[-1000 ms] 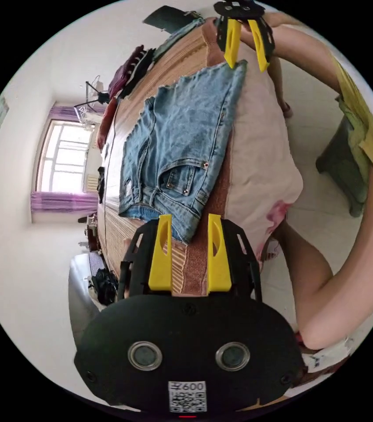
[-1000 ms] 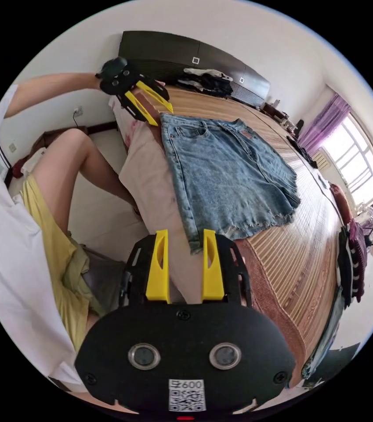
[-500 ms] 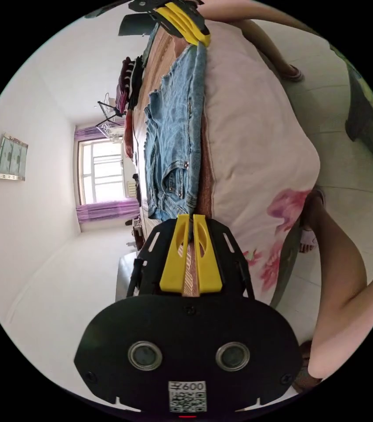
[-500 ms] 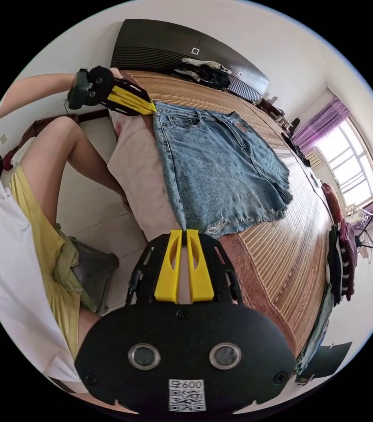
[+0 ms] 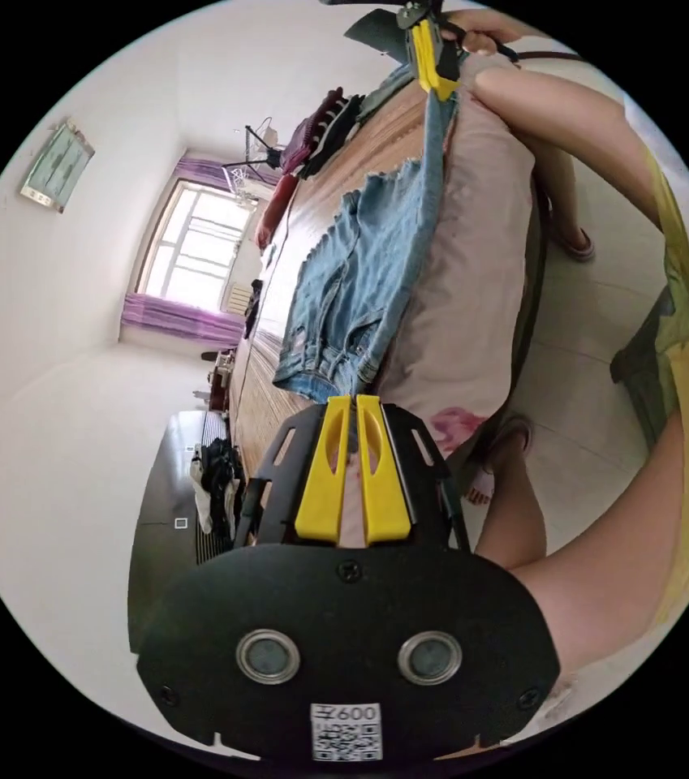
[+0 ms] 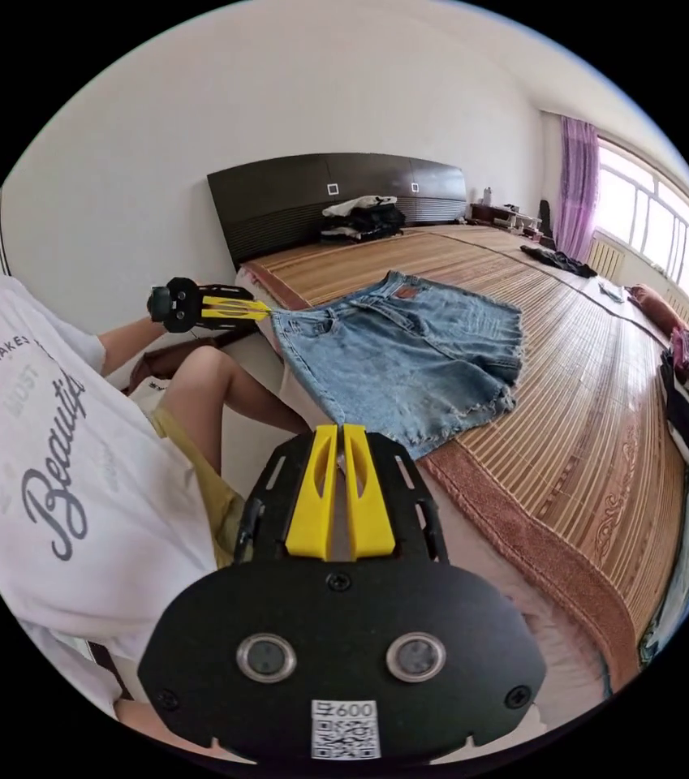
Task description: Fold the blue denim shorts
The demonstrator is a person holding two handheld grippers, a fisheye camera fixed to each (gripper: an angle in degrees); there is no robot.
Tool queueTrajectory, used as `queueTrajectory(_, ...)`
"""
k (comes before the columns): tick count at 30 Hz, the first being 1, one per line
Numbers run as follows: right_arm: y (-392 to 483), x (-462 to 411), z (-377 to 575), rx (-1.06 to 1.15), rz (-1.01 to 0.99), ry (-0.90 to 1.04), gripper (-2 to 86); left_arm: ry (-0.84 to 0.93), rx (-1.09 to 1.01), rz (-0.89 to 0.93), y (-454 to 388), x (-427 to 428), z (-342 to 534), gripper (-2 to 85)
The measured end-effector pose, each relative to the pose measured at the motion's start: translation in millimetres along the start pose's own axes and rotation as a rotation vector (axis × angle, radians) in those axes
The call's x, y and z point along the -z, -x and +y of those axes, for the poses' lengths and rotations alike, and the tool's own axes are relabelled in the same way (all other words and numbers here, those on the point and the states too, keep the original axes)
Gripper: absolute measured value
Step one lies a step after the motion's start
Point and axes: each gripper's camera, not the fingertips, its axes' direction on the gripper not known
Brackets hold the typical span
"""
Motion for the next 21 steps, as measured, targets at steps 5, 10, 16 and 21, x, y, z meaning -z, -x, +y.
queueTrajectory(5, 3, 119, -49, 0.06, 0.081, -0.143, -0.9, -0.041, 0.095, 0.038, 89, 89, -44, 1.1)
queueTrajectory(10, -36, 131, -105, 0.169, 0.299, -0.208, -0.9, -0.109, 0.122, -0.068, 150, 125, -95, 0.7)
queueTrajectory(16, -177, -7, -187, 0.121, 0.148, -0.012, -0.9, 0.12, 0.225, 0.192, 212, 4, -137, 0.6)
queueTrajectory(21, -285, -129, -203, 0.051, 0.12, 0.11, -0.9, 0.155, 0.362, 0.309, 249, -70, -151, 0.6)
